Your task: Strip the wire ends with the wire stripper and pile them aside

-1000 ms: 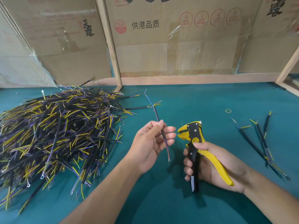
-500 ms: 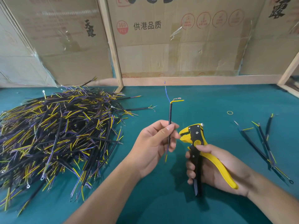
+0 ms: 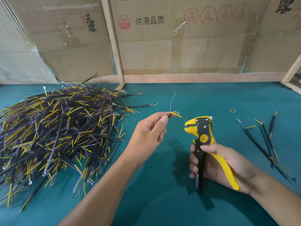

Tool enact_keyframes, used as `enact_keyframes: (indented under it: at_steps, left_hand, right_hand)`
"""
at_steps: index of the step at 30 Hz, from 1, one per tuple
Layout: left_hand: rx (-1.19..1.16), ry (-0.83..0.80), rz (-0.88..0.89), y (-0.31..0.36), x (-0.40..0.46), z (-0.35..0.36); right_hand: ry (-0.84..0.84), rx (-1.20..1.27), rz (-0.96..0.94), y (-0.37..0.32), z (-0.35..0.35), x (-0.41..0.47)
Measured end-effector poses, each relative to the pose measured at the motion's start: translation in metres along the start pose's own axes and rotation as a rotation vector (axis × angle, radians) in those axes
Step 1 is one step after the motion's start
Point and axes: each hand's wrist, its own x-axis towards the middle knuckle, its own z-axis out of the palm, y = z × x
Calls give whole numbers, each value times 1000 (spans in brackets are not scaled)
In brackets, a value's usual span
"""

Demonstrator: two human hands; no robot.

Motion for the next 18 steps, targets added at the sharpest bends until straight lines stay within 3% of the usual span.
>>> enact_keyframes:
  at_steps: [9, 15, 18]
  left_hand:
    - [198, -49, 35, -5, -2, 4]
    - [203, -80, 40, -2, -8, 18]
    - [205, -148, 14, 1, -13, 22]
  right_hand:
    - [181, -145, -326, -2, 6, -2]
    - [354, -583, -482, 0, 15, -9]
    - [399, -678, -549, 3, 22, -9]
